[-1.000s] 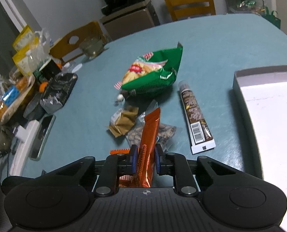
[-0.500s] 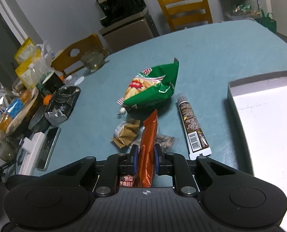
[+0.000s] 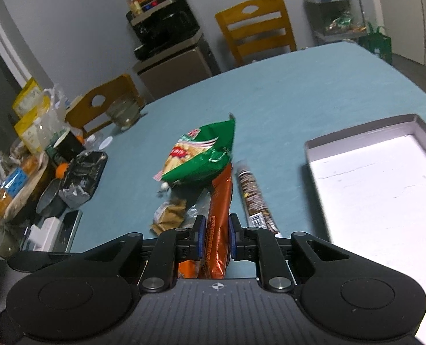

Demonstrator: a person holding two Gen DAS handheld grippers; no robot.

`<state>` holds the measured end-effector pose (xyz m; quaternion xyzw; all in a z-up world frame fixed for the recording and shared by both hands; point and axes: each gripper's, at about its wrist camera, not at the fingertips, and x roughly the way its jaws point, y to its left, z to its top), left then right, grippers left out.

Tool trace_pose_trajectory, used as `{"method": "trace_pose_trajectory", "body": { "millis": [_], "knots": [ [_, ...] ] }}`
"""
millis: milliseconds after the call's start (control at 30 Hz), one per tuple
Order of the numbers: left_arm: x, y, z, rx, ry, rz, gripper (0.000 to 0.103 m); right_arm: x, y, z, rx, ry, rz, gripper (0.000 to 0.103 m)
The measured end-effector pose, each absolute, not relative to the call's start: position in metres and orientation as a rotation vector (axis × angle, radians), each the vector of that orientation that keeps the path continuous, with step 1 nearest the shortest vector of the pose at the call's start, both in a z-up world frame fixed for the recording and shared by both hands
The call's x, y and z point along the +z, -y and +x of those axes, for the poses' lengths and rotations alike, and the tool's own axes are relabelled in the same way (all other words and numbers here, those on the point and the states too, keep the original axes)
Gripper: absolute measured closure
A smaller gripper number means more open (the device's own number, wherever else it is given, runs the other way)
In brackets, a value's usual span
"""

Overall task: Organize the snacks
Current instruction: 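Carry the nut bag and orange bar with both tools over the white tray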

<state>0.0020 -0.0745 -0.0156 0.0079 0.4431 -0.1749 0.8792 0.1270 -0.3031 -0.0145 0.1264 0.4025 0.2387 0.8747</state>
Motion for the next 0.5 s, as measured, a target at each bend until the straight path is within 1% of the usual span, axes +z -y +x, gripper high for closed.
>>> {"method": "trace_pose_trajectory", "body": {
  "millis": [500],
  "knots": [
    [-0.004, 0.137, 0.025, -0.494, -0.888, 0.08, 0.071, -0.013, 0.361, 0.119, 0.371, -0.804, 0.302, 0.085]
  ]
}}
